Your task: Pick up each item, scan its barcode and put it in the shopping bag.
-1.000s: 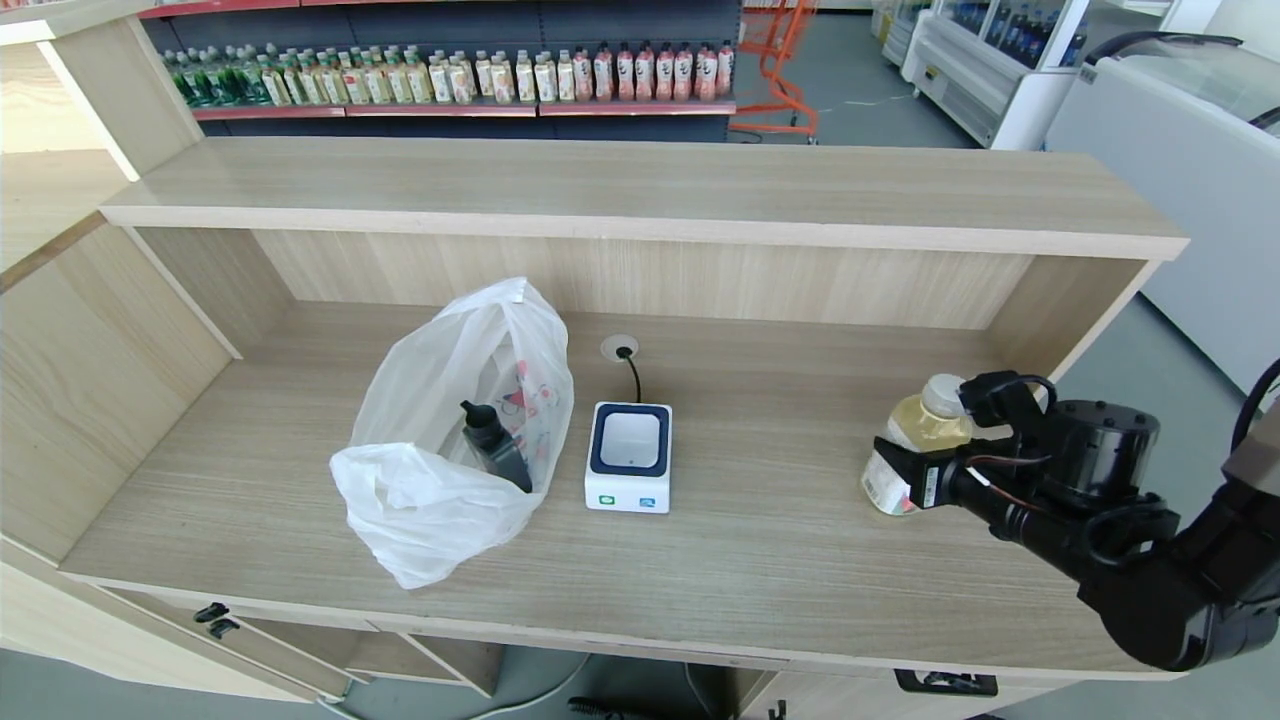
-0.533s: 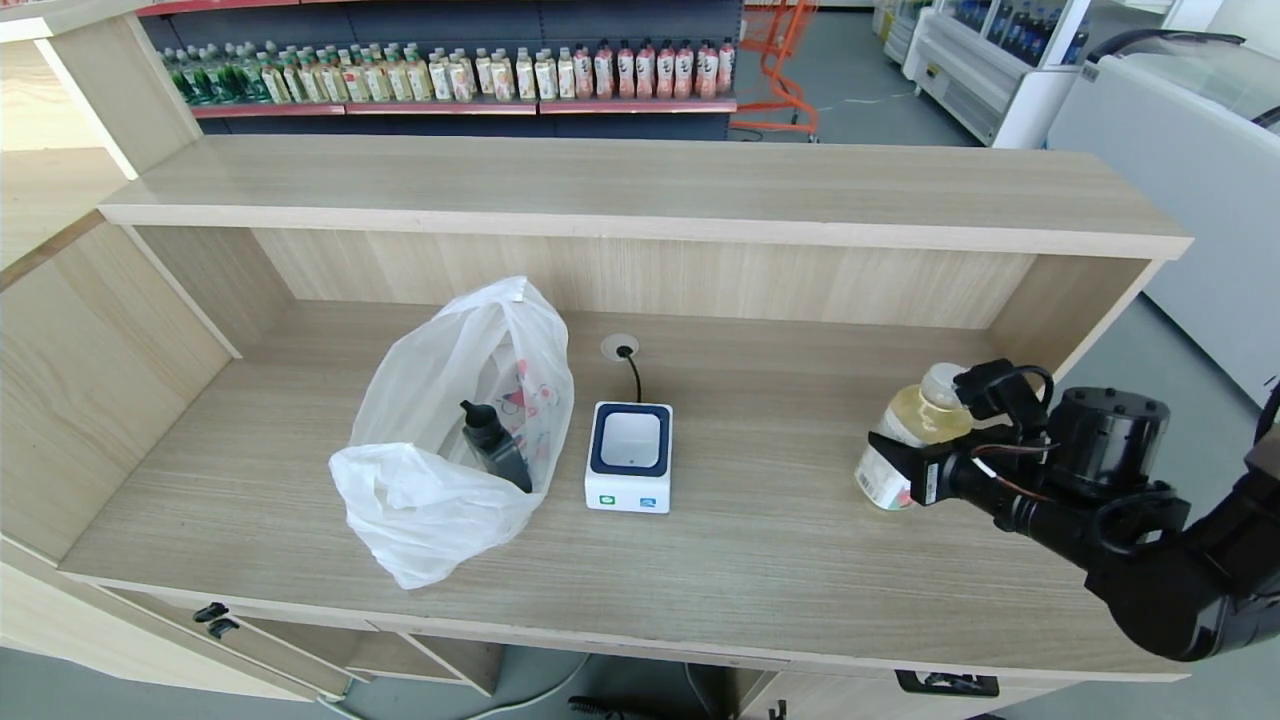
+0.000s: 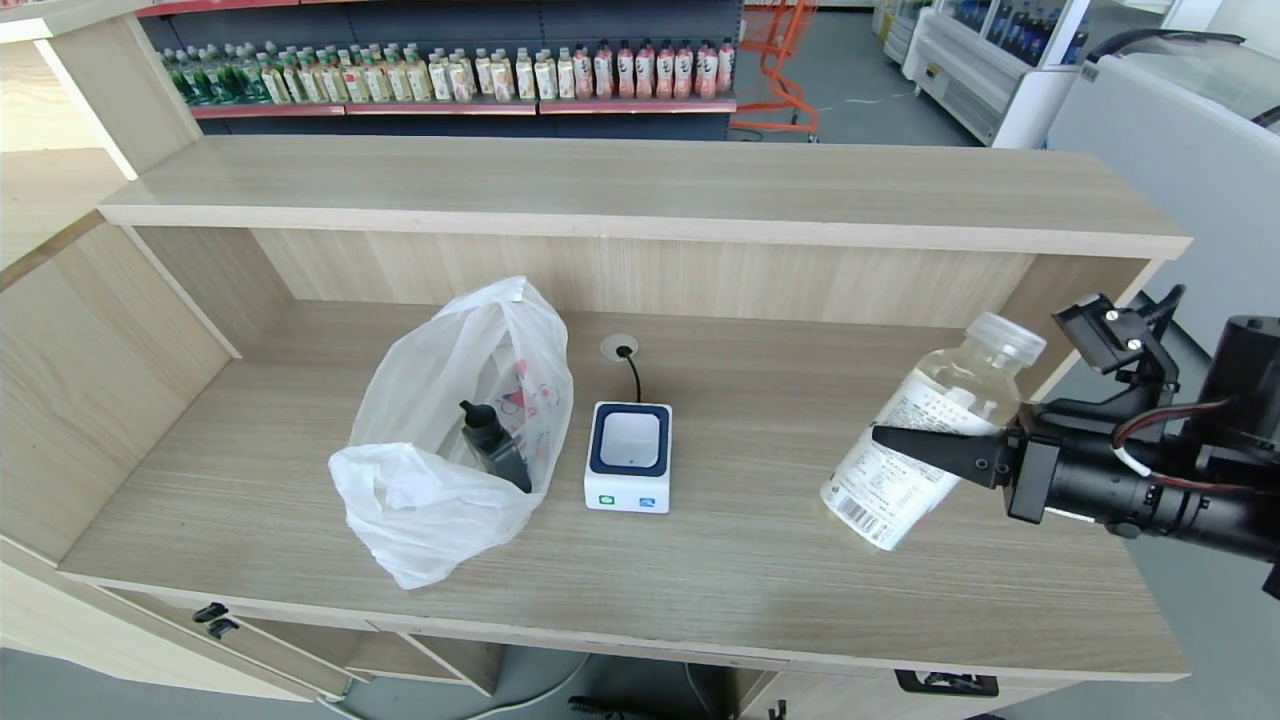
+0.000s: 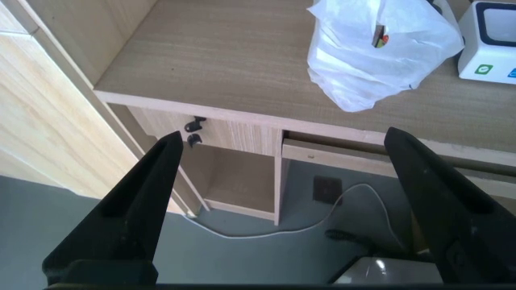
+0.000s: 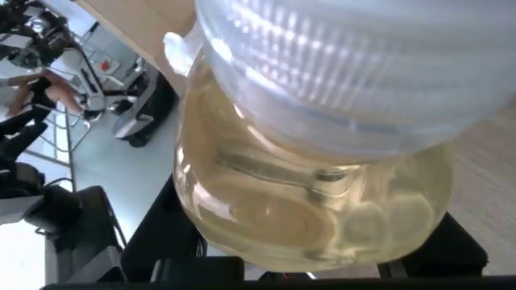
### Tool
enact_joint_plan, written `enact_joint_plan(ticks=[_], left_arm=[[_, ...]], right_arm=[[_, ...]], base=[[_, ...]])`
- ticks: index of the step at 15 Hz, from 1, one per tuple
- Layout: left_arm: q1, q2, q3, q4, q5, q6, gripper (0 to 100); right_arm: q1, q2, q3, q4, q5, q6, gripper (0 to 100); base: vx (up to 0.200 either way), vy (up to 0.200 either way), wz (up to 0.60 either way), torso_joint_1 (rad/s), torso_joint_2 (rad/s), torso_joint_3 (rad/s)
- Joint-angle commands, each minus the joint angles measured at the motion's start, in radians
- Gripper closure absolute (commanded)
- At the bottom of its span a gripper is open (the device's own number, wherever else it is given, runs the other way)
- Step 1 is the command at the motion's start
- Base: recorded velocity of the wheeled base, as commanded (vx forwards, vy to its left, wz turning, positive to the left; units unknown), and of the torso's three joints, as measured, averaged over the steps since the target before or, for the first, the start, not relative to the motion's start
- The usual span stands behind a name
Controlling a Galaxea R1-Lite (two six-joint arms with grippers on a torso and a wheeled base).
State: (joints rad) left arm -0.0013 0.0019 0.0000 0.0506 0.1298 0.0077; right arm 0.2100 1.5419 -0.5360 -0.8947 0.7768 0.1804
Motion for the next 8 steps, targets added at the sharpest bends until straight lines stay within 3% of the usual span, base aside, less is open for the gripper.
enact_joint_plan(ticks=[1,4,8], left_arm=[[0.0,0.0,0.0,0.0,0.001,0.0,0],[0.0,0.0,0.0,0.0,0.001,0.0,0],[0.0,0.0,0.0,0.0,0.001,0.0,0]], right_arm=[[0.069,-0.103,-0.009,0.023,0.03,0.036,100],[0.195,-0.12,-0.044,0.026,0.041,0.143,100],[0.246,-0.141,-0.061,0.048,0.044,0.186,100]], base=[[0.0,0.0,0.0,0.0,0.0,0.0],[0.0,0.0,0.0,0.0,0.0,0.0],[0.0,0.0,0.0,0.0,0.0,0.0]])
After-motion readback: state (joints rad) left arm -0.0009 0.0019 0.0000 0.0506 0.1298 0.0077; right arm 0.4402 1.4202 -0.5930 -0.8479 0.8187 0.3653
